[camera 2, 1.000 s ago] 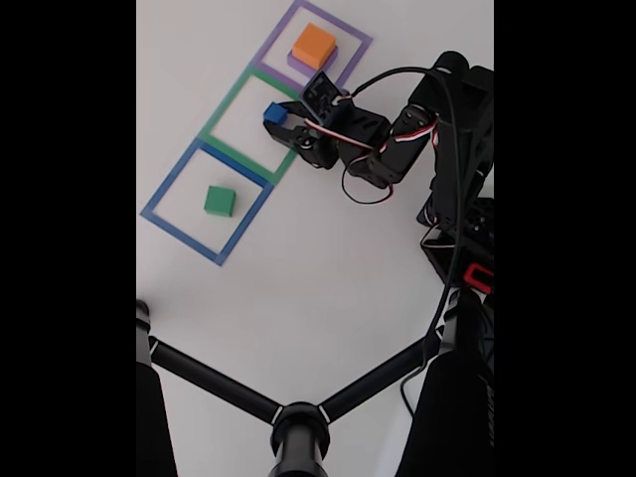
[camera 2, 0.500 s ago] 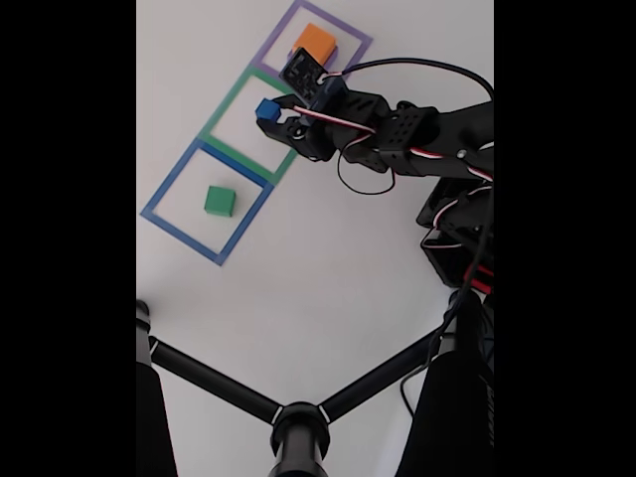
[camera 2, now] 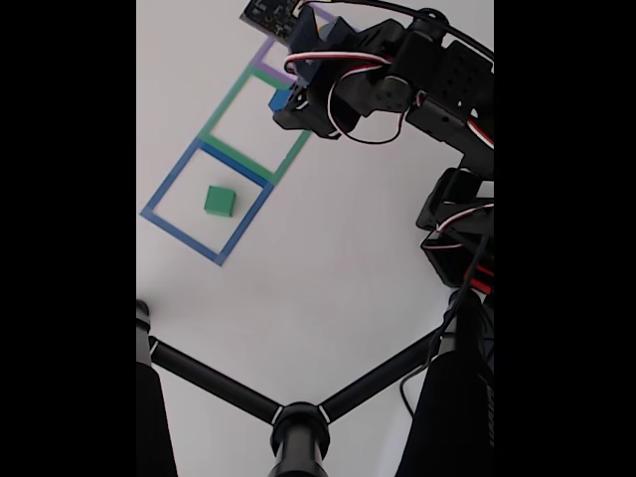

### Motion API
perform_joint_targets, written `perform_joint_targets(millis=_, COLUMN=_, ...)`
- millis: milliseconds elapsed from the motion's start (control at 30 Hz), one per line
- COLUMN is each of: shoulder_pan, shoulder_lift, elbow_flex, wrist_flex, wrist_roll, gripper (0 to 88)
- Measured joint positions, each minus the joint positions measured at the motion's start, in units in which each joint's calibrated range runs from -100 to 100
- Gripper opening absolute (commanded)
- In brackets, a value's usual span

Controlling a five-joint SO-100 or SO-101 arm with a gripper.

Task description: Tower of hanoi

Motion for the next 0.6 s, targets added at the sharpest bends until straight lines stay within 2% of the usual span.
perform_joint_targets(millis=233, shoulder_pan=-4.7, shoulder_lift=-0.1, elbow_flex=-14.1, wrist_flex=12.8, wrist_roll=0.0, gripper=4.0)
perform_joint_targets(millis=600, shoulder_pan=-10.5, shoulder_lift=-0.1, elbow_flex=-19.6, wrist_flex=15.5, wrist_roll=0.0, gripper=3.9)
